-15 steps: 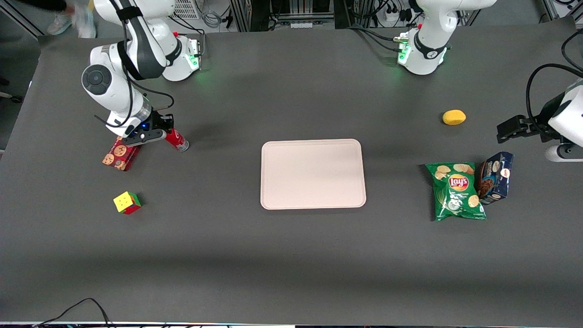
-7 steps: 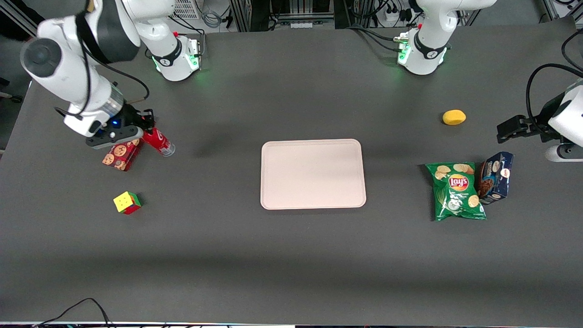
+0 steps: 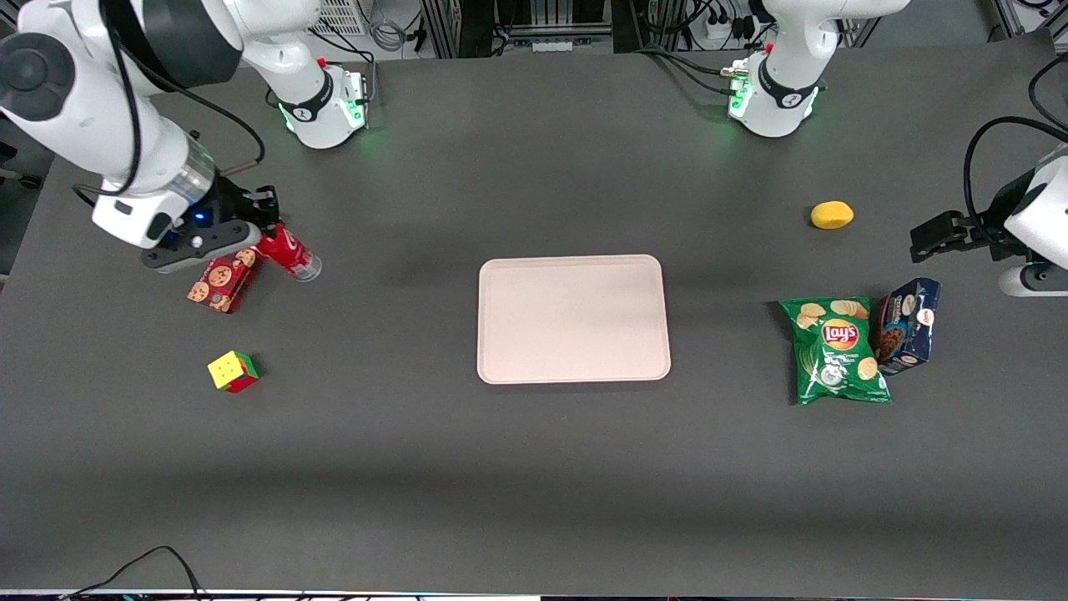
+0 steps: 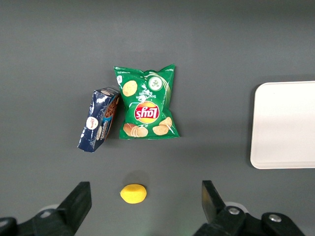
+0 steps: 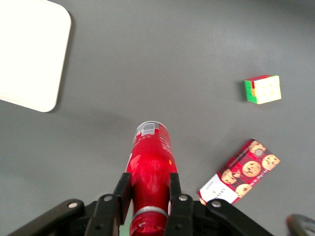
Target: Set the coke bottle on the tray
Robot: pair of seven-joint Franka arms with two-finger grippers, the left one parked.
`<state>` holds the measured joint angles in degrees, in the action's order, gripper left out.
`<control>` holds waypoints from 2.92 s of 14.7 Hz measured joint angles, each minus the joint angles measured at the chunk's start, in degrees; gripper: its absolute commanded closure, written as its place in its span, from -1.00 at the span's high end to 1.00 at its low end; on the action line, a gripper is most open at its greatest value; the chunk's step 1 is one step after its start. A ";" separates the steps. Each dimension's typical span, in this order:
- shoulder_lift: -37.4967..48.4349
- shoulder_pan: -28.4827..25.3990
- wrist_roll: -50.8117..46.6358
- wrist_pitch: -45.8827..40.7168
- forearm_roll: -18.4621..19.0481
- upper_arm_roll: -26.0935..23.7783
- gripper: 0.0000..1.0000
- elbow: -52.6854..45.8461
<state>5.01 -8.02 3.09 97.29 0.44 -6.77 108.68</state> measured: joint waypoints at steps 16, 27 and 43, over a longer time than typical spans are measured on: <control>-19.98 -29.18 -40.92 5.76 -4.17 6.25 -1.00 -18.61; -37.34 -30.43 -41.24 11.27 -4.19 6.58 -1.00 -25.50; -41.25 -30.48 -41.24 13.10 -4.20 6.57 0.78 -25.84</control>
<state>-36.24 -38.49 -38.15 110.39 -3.76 -0.20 82.84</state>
